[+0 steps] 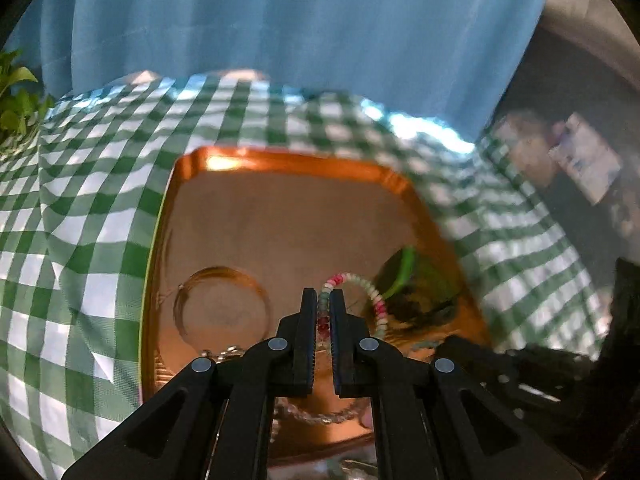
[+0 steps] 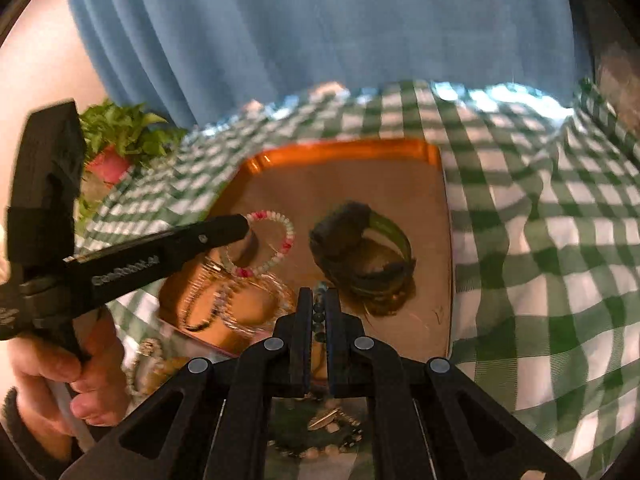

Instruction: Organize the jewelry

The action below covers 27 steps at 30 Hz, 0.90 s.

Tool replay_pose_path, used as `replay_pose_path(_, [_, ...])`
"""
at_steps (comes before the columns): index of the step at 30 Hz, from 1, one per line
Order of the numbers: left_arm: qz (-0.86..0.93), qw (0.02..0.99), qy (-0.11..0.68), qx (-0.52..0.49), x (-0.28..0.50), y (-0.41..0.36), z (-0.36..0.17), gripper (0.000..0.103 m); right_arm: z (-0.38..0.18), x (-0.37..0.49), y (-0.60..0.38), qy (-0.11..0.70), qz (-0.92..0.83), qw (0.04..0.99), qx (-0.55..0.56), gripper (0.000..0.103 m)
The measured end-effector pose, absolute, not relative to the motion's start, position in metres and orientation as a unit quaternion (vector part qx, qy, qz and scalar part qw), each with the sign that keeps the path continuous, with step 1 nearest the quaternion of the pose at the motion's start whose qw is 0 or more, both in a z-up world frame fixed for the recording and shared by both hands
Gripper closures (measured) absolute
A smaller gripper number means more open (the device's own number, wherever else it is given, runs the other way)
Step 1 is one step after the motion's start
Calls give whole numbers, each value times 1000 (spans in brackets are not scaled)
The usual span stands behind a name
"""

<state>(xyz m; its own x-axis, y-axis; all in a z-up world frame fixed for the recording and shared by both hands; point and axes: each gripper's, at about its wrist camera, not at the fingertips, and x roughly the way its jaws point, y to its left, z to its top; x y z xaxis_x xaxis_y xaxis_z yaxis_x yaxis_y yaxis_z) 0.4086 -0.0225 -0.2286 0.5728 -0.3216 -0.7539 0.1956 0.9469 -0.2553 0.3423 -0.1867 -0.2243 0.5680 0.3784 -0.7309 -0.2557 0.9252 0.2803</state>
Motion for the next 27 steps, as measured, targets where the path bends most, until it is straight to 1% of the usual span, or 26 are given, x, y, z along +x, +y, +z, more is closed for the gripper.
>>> replay_pose_path(3, [-135,873,461,-80,417,-18,-243,97,-235,351,-185,442,170,878,69,98])
replay_pose_path(7, [-120,874,464,-74,421,-16,-251,97,-238,359,-184,437,155,883,70,98])
replay_pose_path(9, [-119,877,461,-64,416,-17,-247,93,-239,361,-183,434,139,888,64,90])
replay_pose_path(10, [-121,879,457,-56,413,-18,-245,88,-240,362,-183,434,135,888,62,87])
replay_pose_path(11, [-123,881,454,-52,410,-18,-241,74,-241,362,-183,438,136,886,61,72])
replay_pose_path(12, [-125,885,446,-44,404,-19,-236,63,-241,360,-183,437,137,887,58,59])
replay_pose_path(13, [-124,889,440,-39,400,-19,-232,38,-239,357,-183,429,133,892,53,56])
replay_pose_path(14, [-127,896,425,-31,392,-19,-224,27,-236,353,-184,423,128,896,49,53])
replay_pose_path(16, [-130,907,401,-20,379,-18,-214,26,-230,346,-186,414,128,900,46,53])
replay_pose_path(19, [-135,913,386,-16,359,-12,-206,24,-224,334,-189,403,134,904,45,53])
replay_pose_path(27, [-108,918,377,-66,300,34,-205,24,-203,289,-205,357,133,923,46,53])
